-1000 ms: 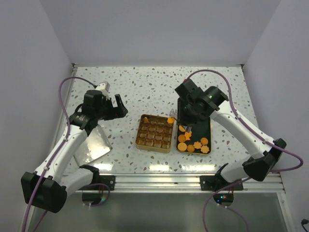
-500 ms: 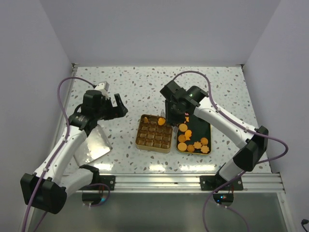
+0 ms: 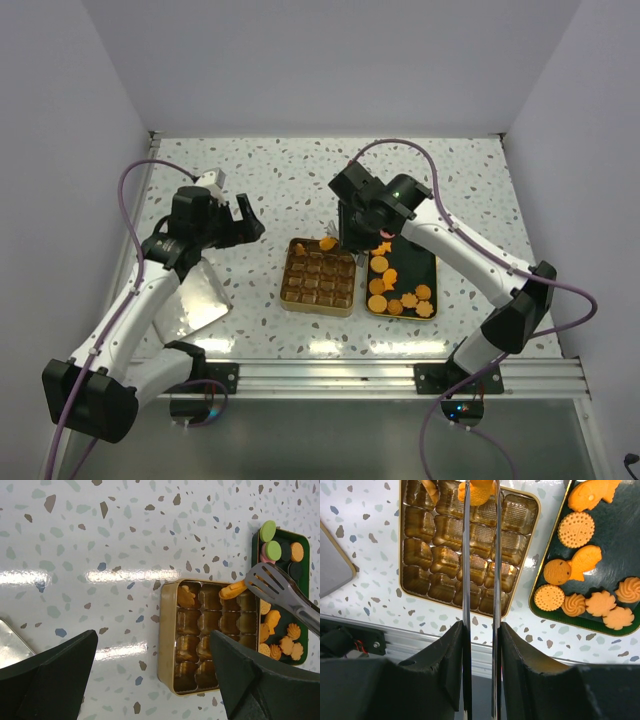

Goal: Pack the cookies

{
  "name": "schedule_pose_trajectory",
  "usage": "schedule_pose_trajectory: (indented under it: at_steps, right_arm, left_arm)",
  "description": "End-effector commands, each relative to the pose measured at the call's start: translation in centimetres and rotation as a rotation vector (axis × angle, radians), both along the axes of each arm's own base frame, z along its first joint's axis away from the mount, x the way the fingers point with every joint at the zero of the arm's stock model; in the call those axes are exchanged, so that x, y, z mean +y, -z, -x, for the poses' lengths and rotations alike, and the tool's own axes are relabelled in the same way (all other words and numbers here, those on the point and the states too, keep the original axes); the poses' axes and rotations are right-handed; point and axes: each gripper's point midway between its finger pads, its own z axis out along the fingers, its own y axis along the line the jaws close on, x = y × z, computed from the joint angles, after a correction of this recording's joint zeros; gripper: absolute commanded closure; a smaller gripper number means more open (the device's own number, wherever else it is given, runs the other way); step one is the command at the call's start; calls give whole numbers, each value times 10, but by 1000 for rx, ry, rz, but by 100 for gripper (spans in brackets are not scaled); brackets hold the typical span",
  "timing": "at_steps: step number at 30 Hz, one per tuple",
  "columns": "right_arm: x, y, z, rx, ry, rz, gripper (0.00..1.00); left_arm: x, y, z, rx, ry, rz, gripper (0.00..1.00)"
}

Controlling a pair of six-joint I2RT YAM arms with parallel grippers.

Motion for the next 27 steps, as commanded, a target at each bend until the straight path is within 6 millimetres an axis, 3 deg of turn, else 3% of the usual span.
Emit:
schedule_pose_trajectory:
  at_steps: [1, 21, 27]
  right_arm:
    - [4, -16, -12, -66, 12, -18, 74]
    - [-20, -12, 2, -62, 19, 37, 75]
    - [-16, -10, 2, -53, 11, 28, 75]
  left_arm:
    - [-4, -24, -7, -65, -2, 31, 0]
    - [-5, -16, -3, -54, 2, 35, 0]
    - [-5, -15, -4, -52, 2, 39, 0]
